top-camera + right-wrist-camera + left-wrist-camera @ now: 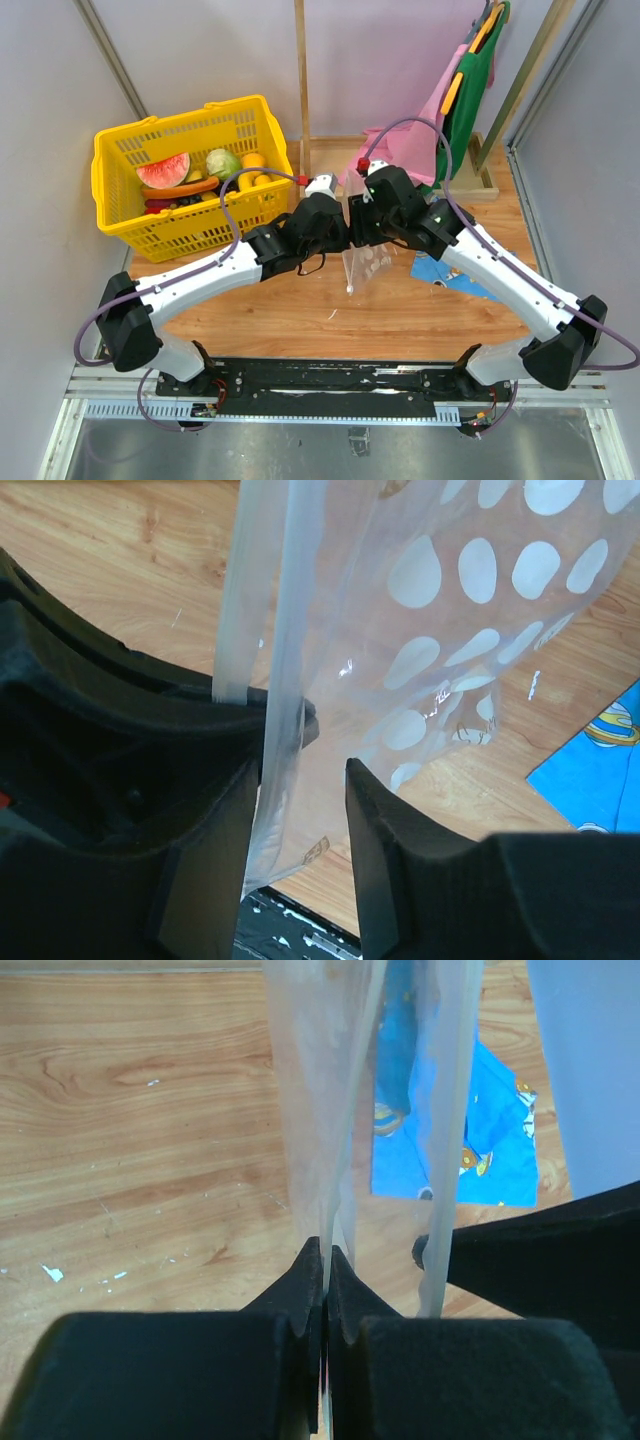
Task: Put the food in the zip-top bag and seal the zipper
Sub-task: Open the zipper of the food storage bag.
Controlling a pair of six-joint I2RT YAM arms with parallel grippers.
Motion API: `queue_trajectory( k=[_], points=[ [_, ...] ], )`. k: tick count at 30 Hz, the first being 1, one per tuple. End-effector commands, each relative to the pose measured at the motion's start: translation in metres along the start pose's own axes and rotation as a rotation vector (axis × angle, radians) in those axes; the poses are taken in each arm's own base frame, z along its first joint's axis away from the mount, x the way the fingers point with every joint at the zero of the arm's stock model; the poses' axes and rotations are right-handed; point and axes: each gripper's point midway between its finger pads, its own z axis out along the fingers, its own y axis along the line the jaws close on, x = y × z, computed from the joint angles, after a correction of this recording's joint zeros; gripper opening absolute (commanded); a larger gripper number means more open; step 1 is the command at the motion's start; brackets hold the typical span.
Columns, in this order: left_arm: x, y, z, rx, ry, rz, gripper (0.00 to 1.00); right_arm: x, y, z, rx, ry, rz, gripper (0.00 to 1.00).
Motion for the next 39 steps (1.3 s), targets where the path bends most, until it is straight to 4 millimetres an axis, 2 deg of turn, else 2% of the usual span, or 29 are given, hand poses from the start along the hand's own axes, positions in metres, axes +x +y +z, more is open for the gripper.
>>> queue_trajectory(
  k=[1, 5, 9, 10, 15, 16, 21, 25, 32, 36, 39],
  points=[
    [-0.022, -0.003, -0.007, -0.005, -0.067, -0.057, 0.0, 0.008, 0.002, 0.004, 0.025, 0.002, -0.02, 0.42],
    [-0.025, -0.004, -0.011, -0.003, -0.072, -0.066, 0.0, 0.012, -0.01, 0.008, 0.088, -0.005, -0.033, 0.4],
    [-0.028, -0.003, -0.016, -0.004, -0.077, -0.065, 0.0, 0.019, -0.027, 0.011, 0.168, -0.005, -0.045, 0.33],
    [-0.028, -0.002, -0.017, -0.009, -0.076, -0.062, 0.0, 0.017, -0.03, 0.009, 0.185, -0.015, -0.047, 0.3],
    [-0.024, 0.005, -0.022, -0.044, -0.049, -0.039, 0.0, 0.001, -0.05, -0.007, 0.274, -0.093, -0.103, 0.02],
    [-0.025, 0.006, -0.023, -0.053, -0.044, -0.033, 0.0, -0.003, -0.056, -0.012, 0.296, -0.109, -0.113, 0.01],
    [-0.02, 0.02, -0.031, -0.115, -0.015, 0.0, 0.0, -0.022, -0.088, -0.038, 0.408, -0.185, -0.125, 0.01],
    [-0.018, 0.03, -0.037, -0.156, -0.007, 0.01, 0.0, -0.031, -0.106, -0.06, 0.464, -0.237, -0.124, 0.01],
    [-0.017, 0.051, -0.045, -0.244, -0.002, 0.068, 0.0, -0.024, -0.125, -0.072, 0.5, -0.256, -0.101, 0.01],
    [-0.013, 0.037, -0.041, -0.156, 0.021, 0.107, 0.0, -0.025, -0.113, -0.061, 0.42, -0.251, -0.102, 0.01],
    [-0.018, 0.023, -0.037, -0.075, 0.002, 0.154, 0.02, -0.024, -0.1, -0.047, 0.351, -0.235, -0.101, 0.01]
  ],
)
